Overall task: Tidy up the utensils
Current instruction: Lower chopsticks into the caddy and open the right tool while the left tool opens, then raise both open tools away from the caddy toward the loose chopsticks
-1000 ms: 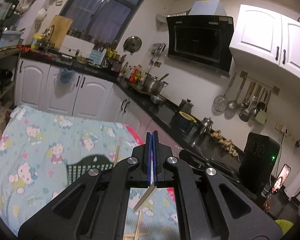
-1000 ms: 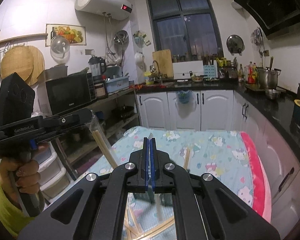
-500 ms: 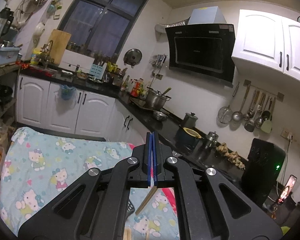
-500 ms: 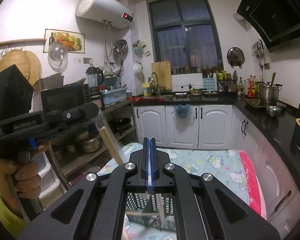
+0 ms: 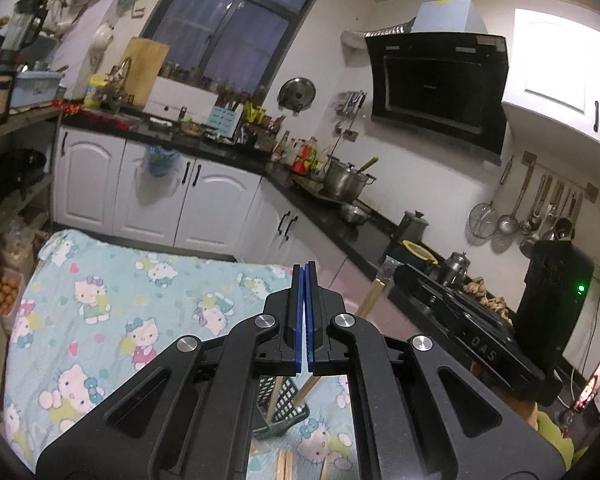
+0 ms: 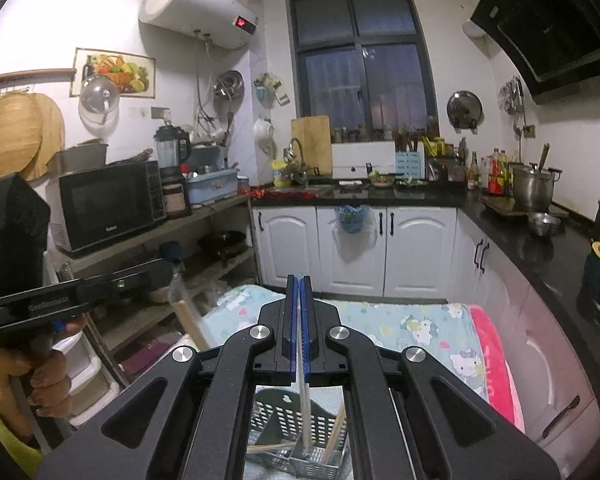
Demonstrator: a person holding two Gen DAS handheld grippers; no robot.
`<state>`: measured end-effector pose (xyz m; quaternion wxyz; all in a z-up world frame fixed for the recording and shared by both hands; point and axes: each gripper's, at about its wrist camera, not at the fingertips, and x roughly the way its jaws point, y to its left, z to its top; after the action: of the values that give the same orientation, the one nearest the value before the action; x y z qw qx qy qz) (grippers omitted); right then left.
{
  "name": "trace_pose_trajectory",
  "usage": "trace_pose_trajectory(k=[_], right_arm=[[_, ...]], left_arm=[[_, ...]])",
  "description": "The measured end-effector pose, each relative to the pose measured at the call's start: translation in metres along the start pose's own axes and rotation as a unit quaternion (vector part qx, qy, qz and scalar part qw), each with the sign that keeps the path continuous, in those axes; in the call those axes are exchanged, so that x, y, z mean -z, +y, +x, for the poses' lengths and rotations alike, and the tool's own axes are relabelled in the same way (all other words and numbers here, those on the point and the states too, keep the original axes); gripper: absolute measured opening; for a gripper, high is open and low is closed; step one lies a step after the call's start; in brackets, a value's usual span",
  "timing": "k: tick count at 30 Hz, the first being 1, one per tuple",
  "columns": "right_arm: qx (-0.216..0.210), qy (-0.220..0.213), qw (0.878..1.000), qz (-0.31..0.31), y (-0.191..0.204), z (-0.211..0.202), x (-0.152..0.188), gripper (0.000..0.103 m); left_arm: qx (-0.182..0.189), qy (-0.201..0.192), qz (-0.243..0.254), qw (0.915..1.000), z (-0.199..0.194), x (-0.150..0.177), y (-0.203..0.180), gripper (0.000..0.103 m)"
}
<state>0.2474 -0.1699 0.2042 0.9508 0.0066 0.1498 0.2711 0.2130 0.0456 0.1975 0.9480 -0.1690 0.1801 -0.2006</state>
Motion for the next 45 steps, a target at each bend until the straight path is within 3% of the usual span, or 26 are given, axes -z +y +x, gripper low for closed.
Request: trace_pose_trajectory(k=[13,14,15,16,17,19,21,23,27,34,45], right_arm=[[0.015,0.073,0.996,0.038,-0.021,0.050,0.040,0.003],[0.019,0.078,0.996,0.044,-0.021,0.053,0.044,0.005],[0.022,0.079,0.996,0.047,-0.021,0.054,0.046,0.018],[0.028,0.080,0.995,0.052,-0.021,0.054,0.050,0.038],[0.029,0.079,0.995,0.057,-0.022,0.052,0.052,0.046],[0.024,0.073,0.995,0.064,-0.023,0.046,0.057,0.049],[0.028,0.071,0.995,0.059,-0.022,0.040,0.061,0.055],[0.032,0.063,0.996,0.057,-0.022,0.030,0.063,0.063],[0.031,0.048,0.997,0.056,-0.021,0.010,0.067,0.073],[0.034,0.038,0.997,0.054,-0.017,-0.017,0.077,0.082],[0.026,0.034,0.998,0.047,-0.003,-0.052,0.085,0.084]], left_arm=[[-0.022,0.054,-0.027,0.9980,0.028,0.037,0.033,0.000],[-0.026,0.057,-0.029,0.9976,0.029,0.040,0.036,0.004],[-0.032,0.060,-0.032,0.9972,0.029,0.043,0.039,0.010],[-0.039,0.062,-0.034,0.9967,0.028,0.046,0.041,0.030],[-0.046,0.060,-0.036,0.9965,0.026,0.047,0.043,0.044],[-0.057,0.051,-0.034,0.9965,0.019,0.050,0.045,0.044],[-0.067,0.042,-0.033,0.9964,0.012,0.052,0.047,0.053],[-0.077,0.030,-0.031,0.9961,0.002,0.054,0.048,0.071],[-0.092,0.010,-0.033,0.9952,-0.016,0.056,0.048,0.092],[-0.101,-0.003,-0.036,0.9943,-0.042,0.066,0.044,0.092],[-0.101,-0.008,-0.035,0.9942,-0.072,0.085,0.035,0.092]])
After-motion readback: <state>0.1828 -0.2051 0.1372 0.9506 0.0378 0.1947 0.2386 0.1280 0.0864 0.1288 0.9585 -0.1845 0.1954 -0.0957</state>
